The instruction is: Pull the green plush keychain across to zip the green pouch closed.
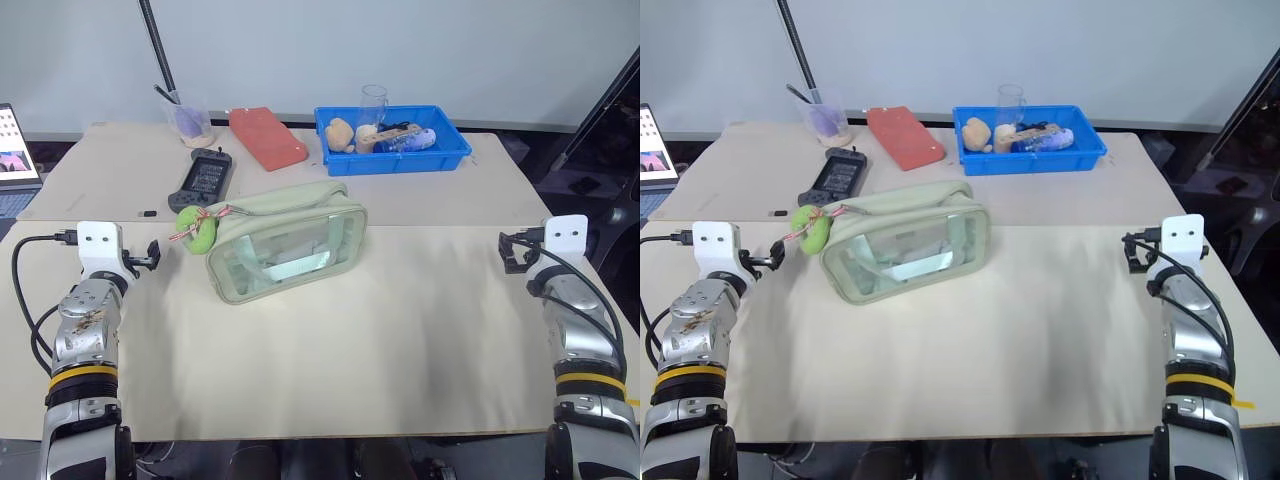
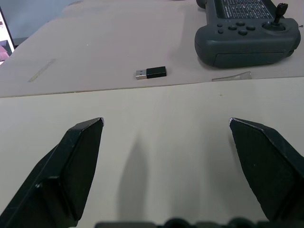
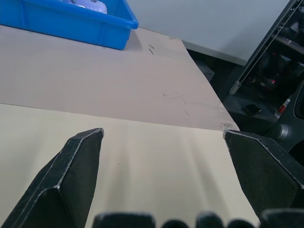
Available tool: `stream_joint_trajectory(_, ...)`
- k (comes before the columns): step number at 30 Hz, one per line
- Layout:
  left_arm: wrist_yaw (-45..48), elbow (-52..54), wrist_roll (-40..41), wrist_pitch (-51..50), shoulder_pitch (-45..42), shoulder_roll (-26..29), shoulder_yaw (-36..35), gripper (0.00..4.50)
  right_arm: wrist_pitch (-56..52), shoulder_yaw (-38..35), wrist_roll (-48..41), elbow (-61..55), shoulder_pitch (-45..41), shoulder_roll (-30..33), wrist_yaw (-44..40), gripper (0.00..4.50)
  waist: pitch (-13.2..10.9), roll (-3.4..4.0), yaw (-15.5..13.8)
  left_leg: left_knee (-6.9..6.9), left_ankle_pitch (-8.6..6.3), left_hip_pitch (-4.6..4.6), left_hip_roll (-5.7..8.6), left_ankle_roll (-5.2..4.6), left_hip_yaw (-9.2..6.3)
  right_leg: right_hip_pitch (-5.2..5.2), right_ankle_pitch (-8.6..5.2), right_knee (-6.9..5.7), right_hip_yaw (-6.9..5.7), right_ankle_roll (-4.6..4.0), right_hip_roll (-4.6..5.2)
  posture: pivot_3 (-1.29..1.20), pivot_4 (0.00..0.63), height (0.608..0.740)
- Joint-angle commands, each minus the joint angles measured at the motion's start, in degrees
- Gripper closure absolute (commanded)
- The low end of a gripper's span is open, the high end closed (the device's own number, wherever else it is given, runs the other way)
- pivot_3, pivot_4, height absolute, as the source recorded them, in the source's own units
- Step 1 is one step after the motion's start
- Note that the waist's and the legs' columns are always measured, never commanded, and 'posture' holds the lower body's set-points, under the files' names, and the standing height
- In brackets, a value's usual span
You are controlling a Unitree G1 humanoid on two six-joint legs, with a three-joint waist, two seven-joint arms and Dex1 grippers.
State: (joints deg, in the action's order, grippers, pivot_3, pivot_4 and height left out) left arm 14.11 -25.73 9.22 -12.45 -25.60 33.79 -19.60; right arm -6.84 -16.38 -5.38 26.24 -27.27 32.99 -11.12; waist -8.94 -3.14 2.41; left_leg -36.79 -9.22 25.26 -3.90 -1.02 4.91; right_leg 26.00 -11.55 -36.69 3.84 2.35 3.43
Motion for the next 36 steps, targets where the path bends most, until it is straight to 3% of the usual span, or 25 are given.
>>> stream_joint_trajectory(1,0.1,1.1,1.0,0.2,-0.6,1.0,-1.6,0.00,1.3,-1.0,0.0,-1.3,-1.0,1.2,0.3,0.03,0.0,0.00,0.0,0.00,0.00,0.00,0.00,0.00,0.00,0.00,0.00,0.00,0.00,0.00,0.00,0.00,0.150,0.740)
stream_joint_trajectory(5,4.8,5.4,2.0,0.0,0.2,4.2,-1.8,0.00,1.4,-0.2,0.3,-1.7,-1.5,1.9,-1.2,0.03,0.0,0.00,0.1,0.01,0.00,0.00,-0.01,0.00,0.00,0.00,0.00,0.00,0.00,0.00,0.00,0.00,0.150,0.740)
stream_joint_trajectory(9,13.6,16.1,9.1,-8.5,-5.2,10.6,-2.3,0.00,-0.4,2.1,-2.0,-6.3,-4.3,5.2,-10.8,0.03,-0.1,0.00,0.1,0.02,0.00,0.03,-0.01,0.00,0.00,0.05,0.00,-0.01,0.00,-0.01,0.00,0.00,0.150,0.740)
stream_joint_trajectory(13,24.3,29.5,16.4,-20.2,-13.9,16.4,4.9,0.00,-5.6,4.9,-8.1,-14.3,-8.3,8.5,-24.5,0.03,-0.1,0.05,-0.1,-0.01,0.01,0.20,0.04,0.02,-0.06,0.10,-0.01,0.04,-0.01,0.02,-0.01,0.00,0.150,0.740)
stream_joint_trajectory(18,30.7,43.5,21.0,-30.4,-22.3,17.2,16.6,0.00,-19.0,8.7,-18.2,-30.8,-10.8,10.1,-34.7,0.03,0.0,0.34,-0.2,0.09,-0.11,-0.20,0.02,-0.06,-0.13,-0.52,-0.11,0.43,-0.03,0.17,-0.08,0.00,0.150,0.740)
stream_joint_trajectory(24,35.7,50.4,11.3,-29.1,-21.2,22.4,30.2,0.00,-33.2,11.2,-29.0,-48.4,-12.4,9.4,-35.3,0.03,0.0,0.42,0.1,0.11,-0.13,-0.15,-0.01,-0.05,-0.15,-0.42,-0.12,0.44,-0.02,0.11,-0.13,0.00,0.150,0.740)
stream_joint_trajectory(30,36.0,48.0,3.2,-24.6,-19.2,21.6,35.1,0.00,-39.3,12.5,-32.3,-56.1,-14.2,7.3,-30.3,0.03,0.0,0.44,-0.6,0.07,-0.12,-0.14,-0.01,-0.05,-0.14,-0.41,-0.32,0.46,-0.02,-0.21,-0.10,0.00,0.150,0.740)
stream_joint_trajectory(31,36.2,47.5,2.3,-23.6,-18.9,21.2,35.5,0.54,-39.8,12.6,-32.5,-56.8,-14.2,7.3,-29.8,0.00,0.0,0.44,-0.9,0.04,-0.12,-0.10,0.00,-0.05,-0.12,-0.40,-0.31,0.49,-0.02,-0.21,-0.09,0.00,0.150,0.740)
stream_joint_trajectory(32,36.5,47.1,1.5,-22.7,-18.6,20.8,36.0,0.75,-39.9,12.7,-32.4,-57.3,-14.0,7.5,-29.6,0.00,0.0,0.44,-1.3,0.02,-0.12,-0.07,0.01,-0.05,-0.11,-0.39,-0.30,0.50,-0.02,-0.22,-0.07,0.00,0.150,0.740)
stream_joint_trajectory(36,38.3,44.9,-2.2,-18.6,-17.8,20.7,37.2,2.67,-40.3,12.9,-31.8,-57.9,-13.6,8.1,-28.9,0.00,0.0,0.44,-1.8,0.00,-0.12,0.00,0.03,-0.05,-0.08,-0.34,-0.29,0.55,-0.02,-0.23,-0.04,0.00,0.150,0.740)
